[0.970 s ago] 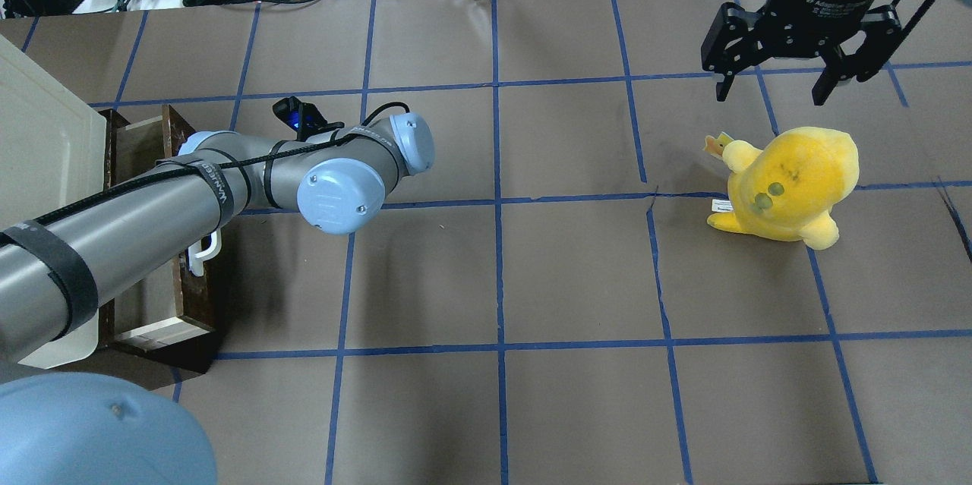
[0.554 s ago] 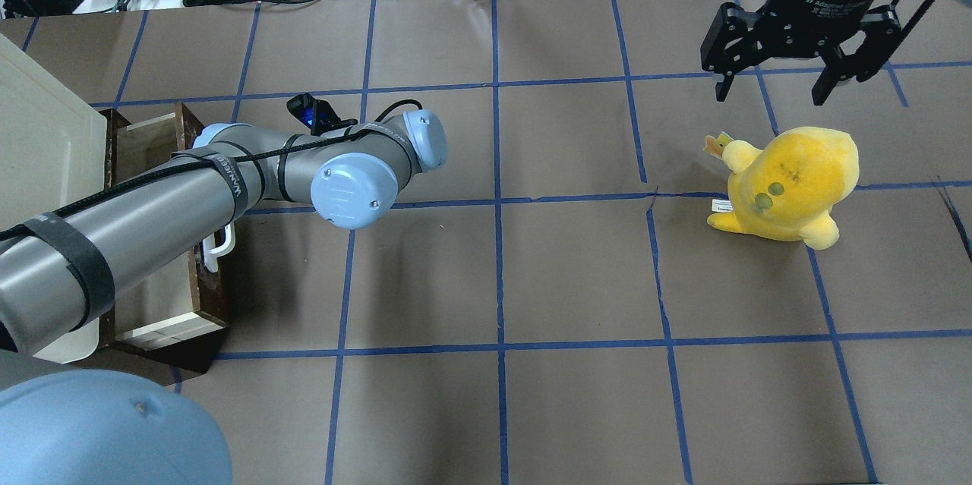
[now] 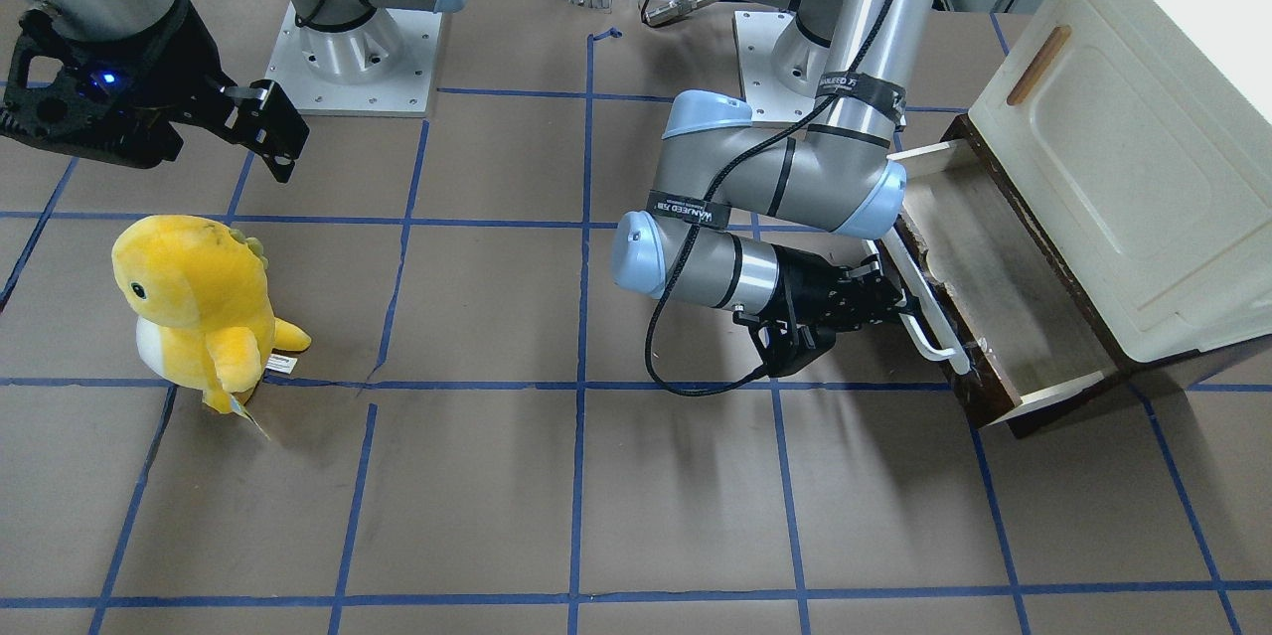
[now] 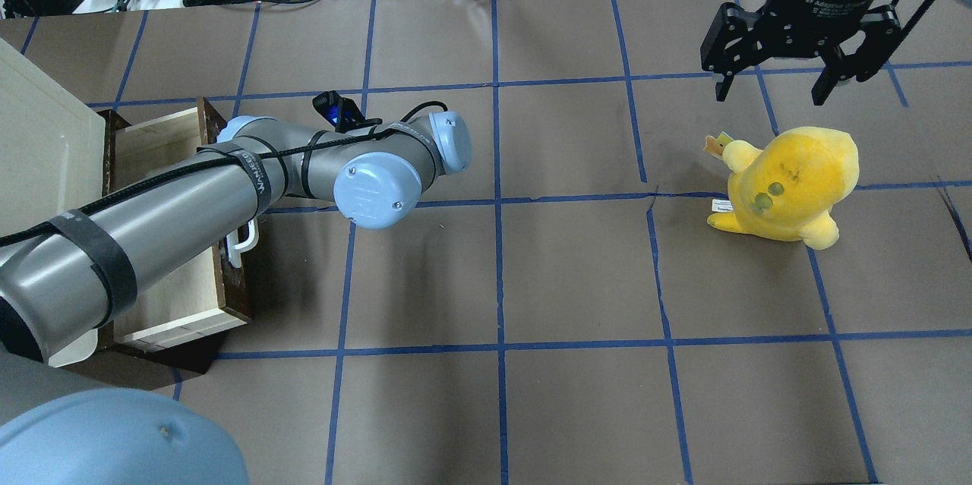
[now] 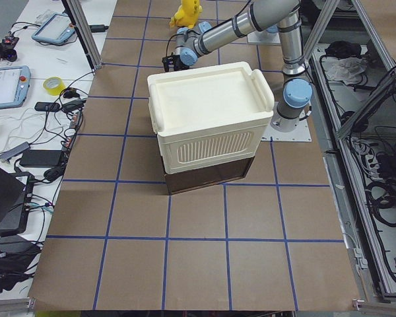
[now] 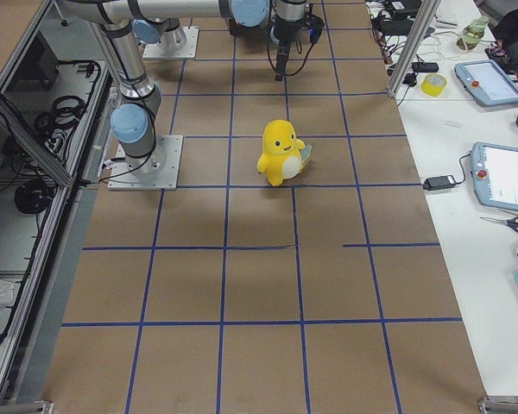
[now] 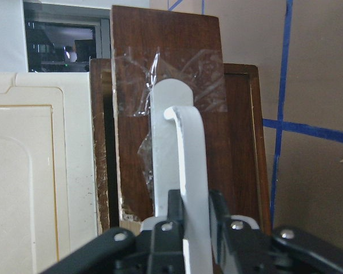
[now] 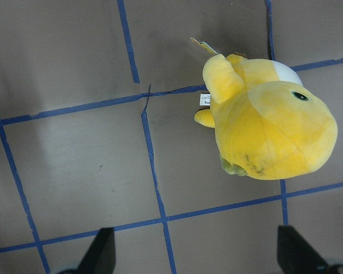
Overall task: Pull drawer sideways
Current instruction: 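Pull the handle with the left gripper, sliding the drawer out, then open the left gripper and lift it away from the handle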
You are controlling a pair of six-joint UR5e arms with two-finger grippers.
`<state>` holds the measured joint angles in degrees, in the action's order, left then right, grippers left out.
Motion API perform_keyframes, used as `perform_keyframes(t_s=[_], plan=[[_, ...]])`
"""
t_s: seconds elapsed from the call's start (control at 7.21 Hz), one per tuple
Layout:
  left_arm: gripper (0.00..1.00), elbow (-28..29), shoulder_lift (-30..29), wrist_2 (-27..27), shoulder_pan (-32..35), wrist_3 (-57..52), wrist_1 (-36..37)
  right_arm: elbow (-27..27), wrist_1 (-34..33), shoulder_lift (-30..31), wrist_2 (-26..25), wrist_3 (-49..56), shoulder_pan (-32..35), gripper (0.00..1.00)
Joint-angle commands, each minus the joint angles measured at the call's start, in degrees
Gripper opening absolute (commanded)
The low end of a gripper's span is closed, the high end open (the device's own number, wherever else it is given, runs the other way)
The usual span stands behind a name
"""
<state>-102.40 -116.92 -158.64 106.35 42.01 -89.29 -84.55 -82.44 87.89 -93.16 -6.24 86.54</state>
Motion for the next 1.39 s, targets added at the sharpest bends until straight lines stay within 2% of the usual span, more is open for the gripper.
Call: perform_keyframes(t_s=[0.0,0.42,0.69,0.83,0.97,1.11,1.25], plan=[[1.0,0.53,2.11,-0.53,0.0,-3.39,-1.6,0.0,0.0,0.0,0.0,0.0,0.03,1.0],[1.0,3.16,2.74,0.44,0.0,-10.94,1.38,0.0,0.0,0.0,0.0,0.0,0.04,1.0],[1.0,7.2,3.88,11.72,-0.09,-25.93,11.53,0.0,0.0,0.0,0.0,0.0,0.04,1.0],[1.0,8.52,5.45,19.17,-0.7,-32.19,15.42,0.0,0.0,0.0,0.0,0.0,0.04,1.0],[1.0,10.19,7.65,26.9,-1.92,-33.99,15.72,0.0,0.0,0.0,0.0,0.0,0.04,1.0],[1.0,13.95,10.97,37.6,-4.02,-36.88,14.85,0.0,0.0,0.0,0.0,0.0,0.04,1.0],[1.0,17.55,14.23,47.45,-6.83,-37.26,10.32,0.0,0.0,0.0,0.0,0.0,0.04,1.0]])
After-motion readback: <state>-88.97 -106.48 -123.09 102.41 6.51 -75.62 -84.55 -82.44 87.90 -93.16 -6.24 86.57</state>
